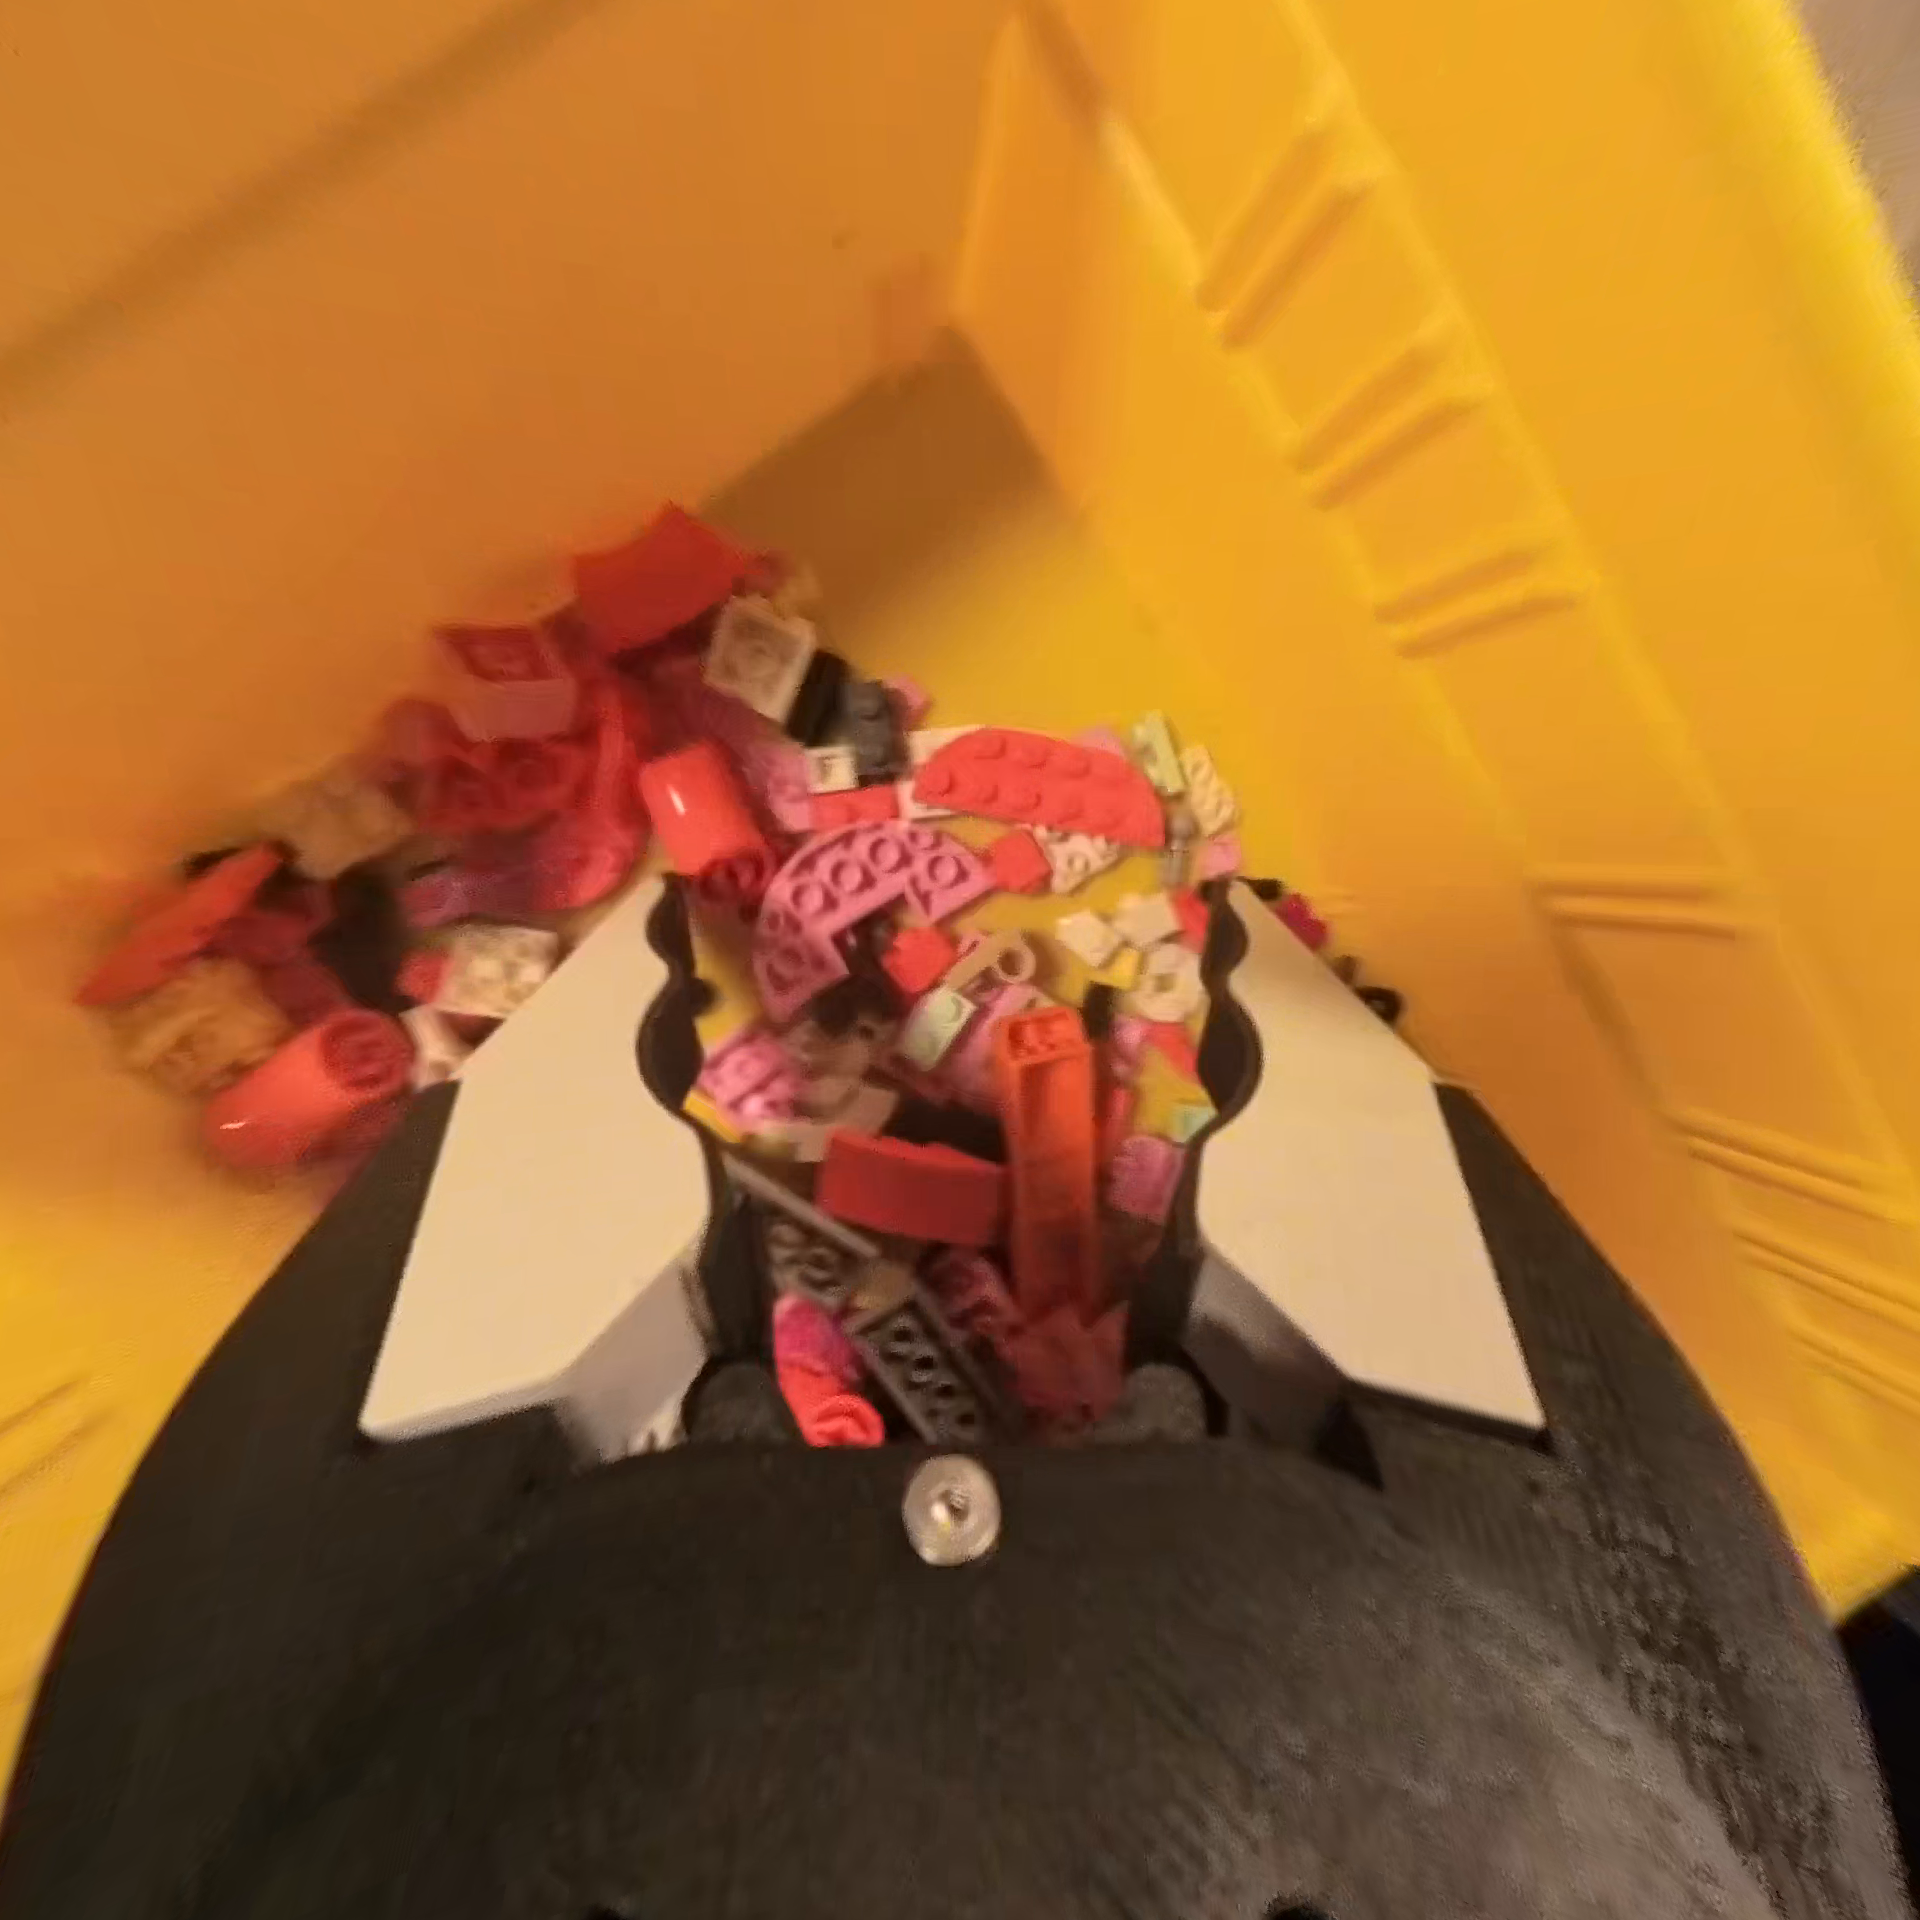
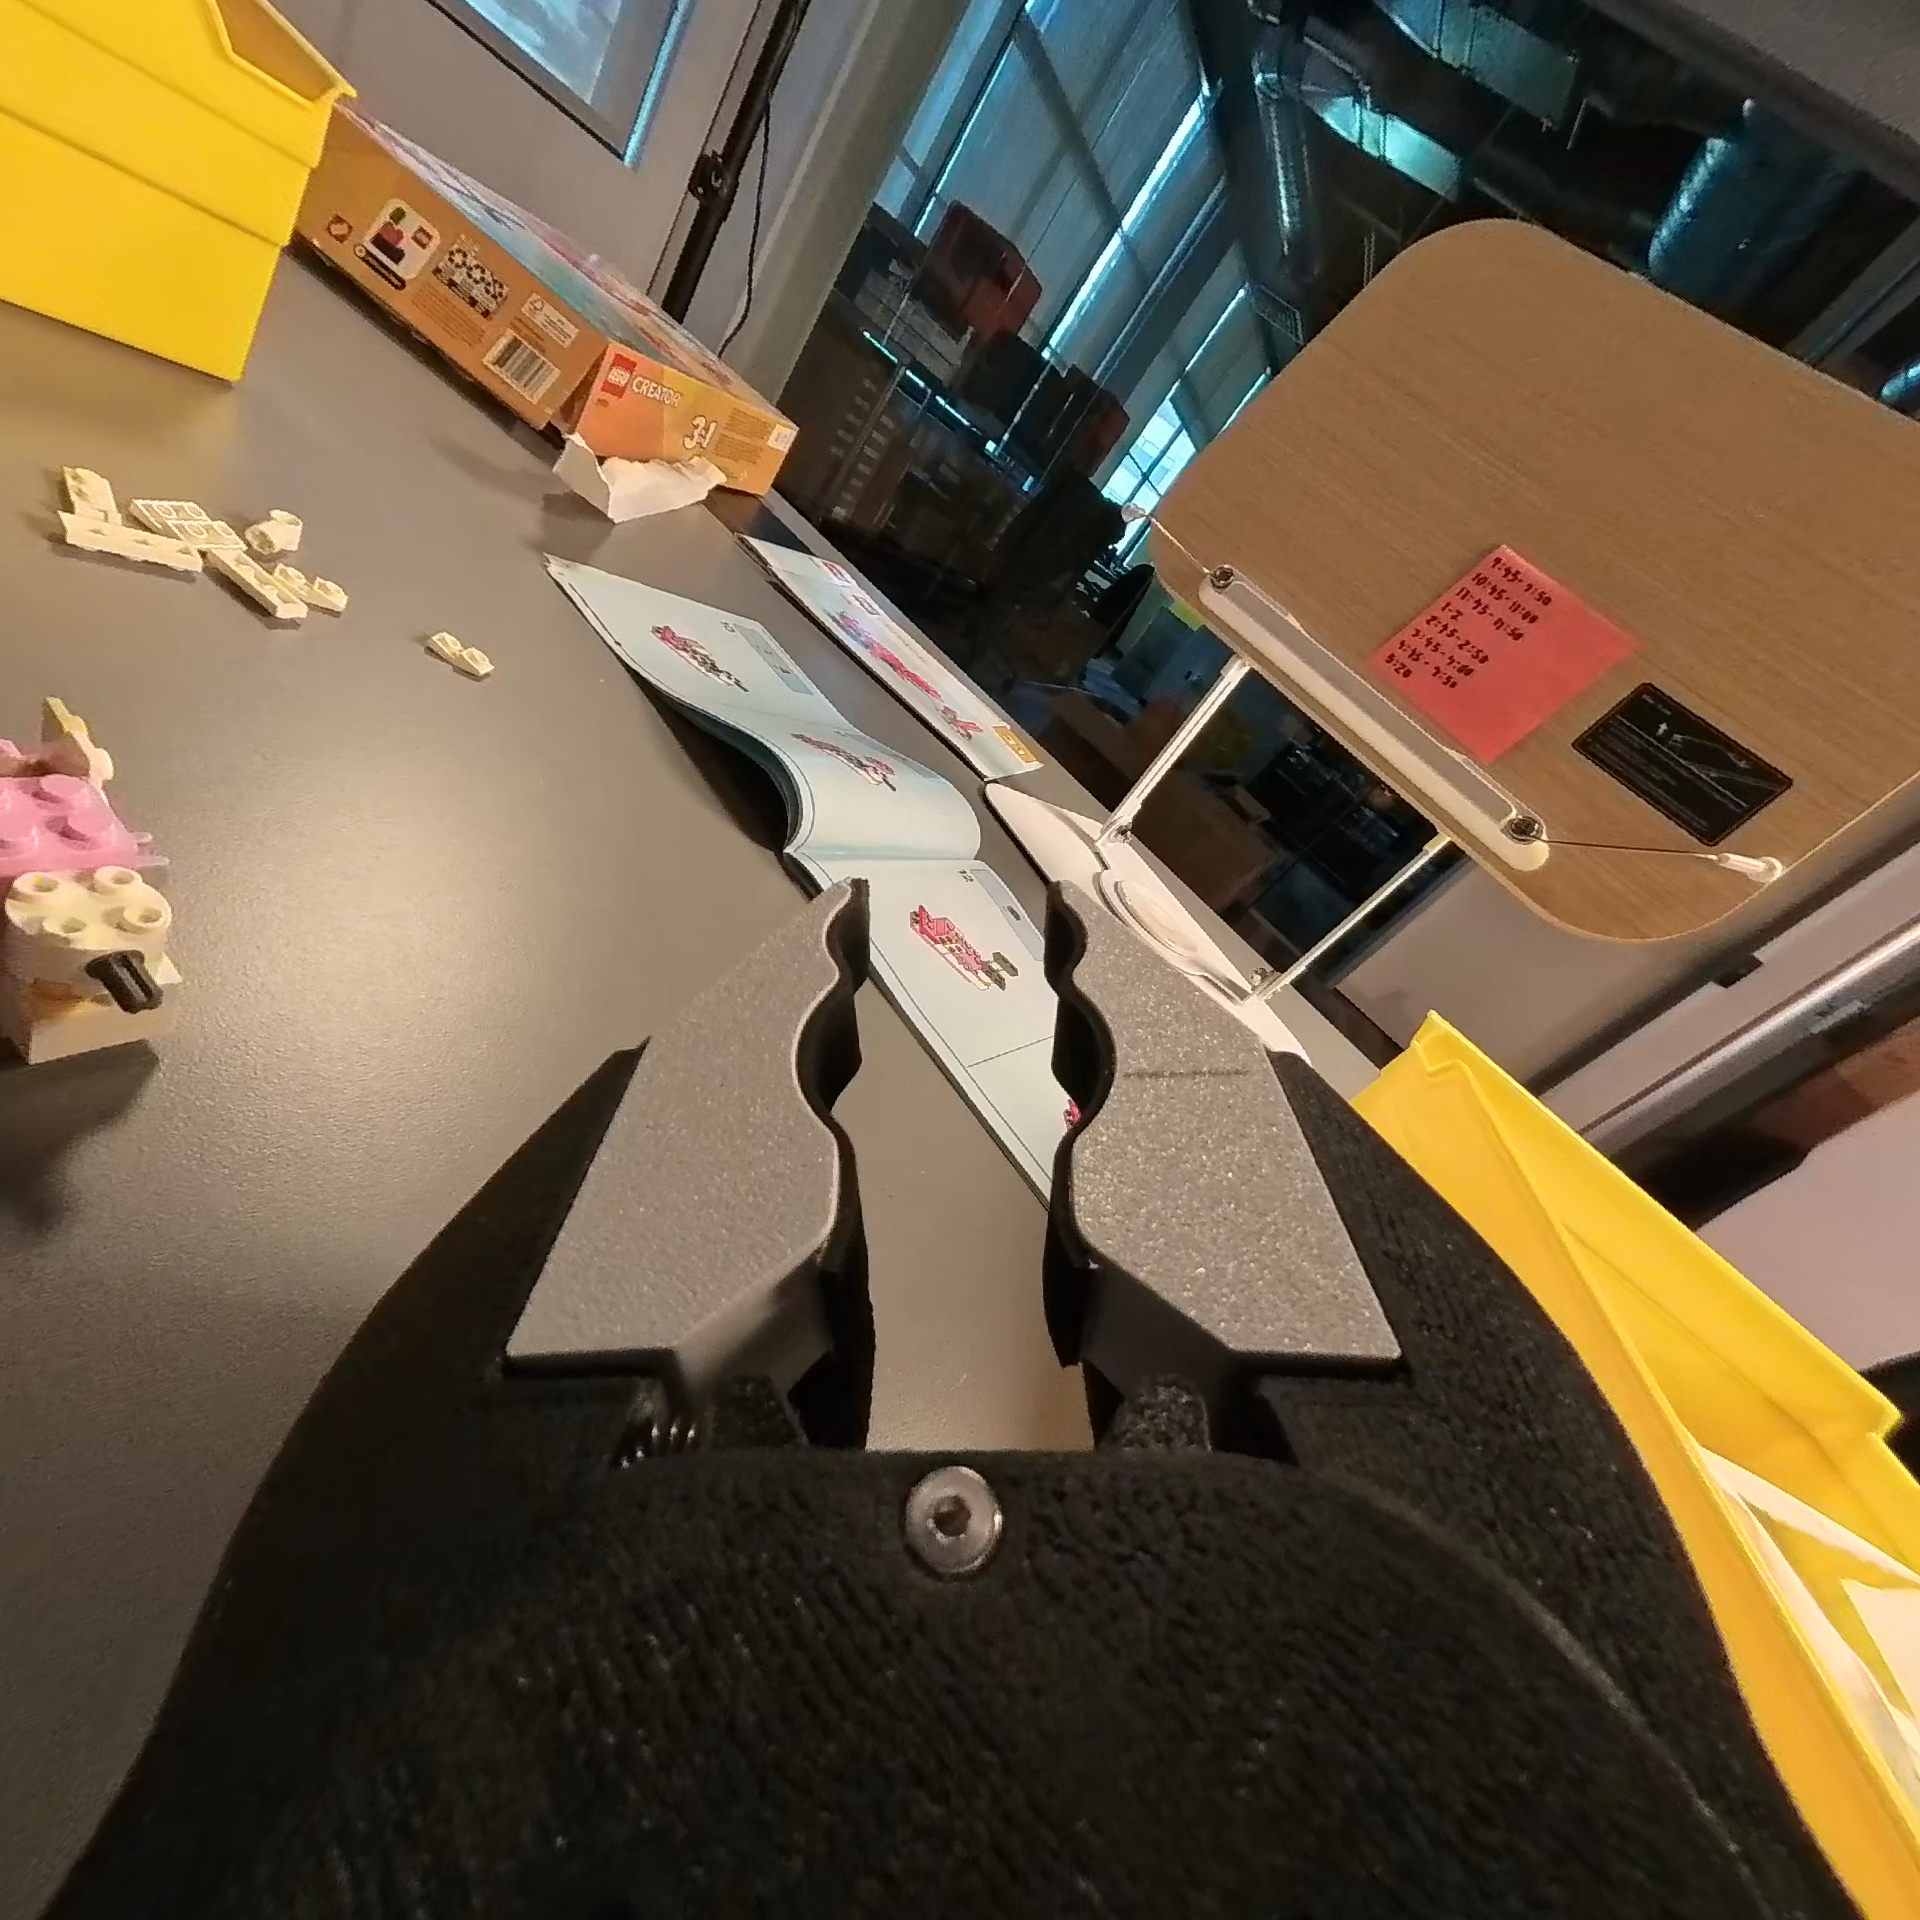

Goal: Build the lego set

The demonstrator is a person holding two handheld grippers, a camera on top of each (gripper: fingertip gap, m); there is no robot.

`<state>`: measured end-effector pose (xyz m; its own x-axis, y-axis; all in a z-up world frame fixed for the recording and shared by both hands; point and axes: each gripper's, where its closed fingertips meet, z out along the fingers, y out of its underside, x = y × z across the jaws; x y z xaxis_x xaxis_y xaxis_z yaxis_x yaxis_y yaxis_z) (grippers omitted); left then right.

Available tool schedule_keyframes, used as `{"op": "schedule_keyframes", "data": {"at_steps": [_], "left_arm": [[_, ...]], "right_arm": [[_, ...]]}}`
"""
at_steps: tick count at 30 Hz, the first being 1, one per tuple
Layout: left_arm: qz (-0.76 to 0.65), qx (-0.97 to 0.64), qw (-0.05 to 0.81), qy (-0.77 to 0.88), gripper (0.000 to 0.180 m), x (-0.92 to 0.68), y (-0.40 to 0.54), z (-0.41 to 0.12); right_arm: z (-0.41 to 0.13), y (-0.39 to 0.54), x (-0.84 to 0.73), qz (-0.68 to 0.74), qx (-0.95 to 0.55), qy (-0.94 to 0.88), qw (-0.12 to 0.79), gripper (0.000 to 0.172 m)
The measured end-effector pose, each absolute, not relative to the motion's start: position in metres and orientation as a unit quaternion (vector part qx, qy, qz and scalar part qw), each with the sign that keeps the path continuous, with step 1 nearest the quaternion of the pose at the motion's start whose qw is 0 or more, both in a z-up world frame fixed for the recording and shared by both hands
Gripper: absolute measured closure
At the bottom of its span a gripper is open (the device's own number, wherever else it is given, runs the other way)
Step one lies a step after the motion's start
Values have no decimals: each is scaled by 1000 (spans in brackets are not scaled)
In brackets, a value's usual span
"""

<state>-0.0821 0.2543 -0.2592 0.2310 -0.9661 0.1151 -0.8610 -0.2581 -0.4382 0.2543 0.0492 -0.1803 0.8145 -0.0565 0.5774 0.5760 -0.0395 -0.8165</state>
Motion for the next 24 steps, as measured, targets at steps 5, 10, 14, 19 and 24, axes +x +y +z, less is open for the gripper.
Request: {"op": "schedule_keyframes", "data": {"at_steps": [5,10,14,19,24], "left_arm": [[-217,-751,129,610,89,-85,218,-257],[-264,-767,172,559,124,-92,224,-229],[-199,-816,256,479,156,-112,278,-212],[-92,-821,276,491,169,-121,308,-220],[20,-783,327,528,180,-104,349,-224]], "right_arm": [[-180,49,254,-235,-680,-190,668,140],[-179,48,254,-231,-680,-189,670,140],[-179,48,253,-230,-680,-190,670,140],[-180,49,253,-232,-680,-192,668,140],[-180,49,253,-233,-681,-191,667,140]]}}
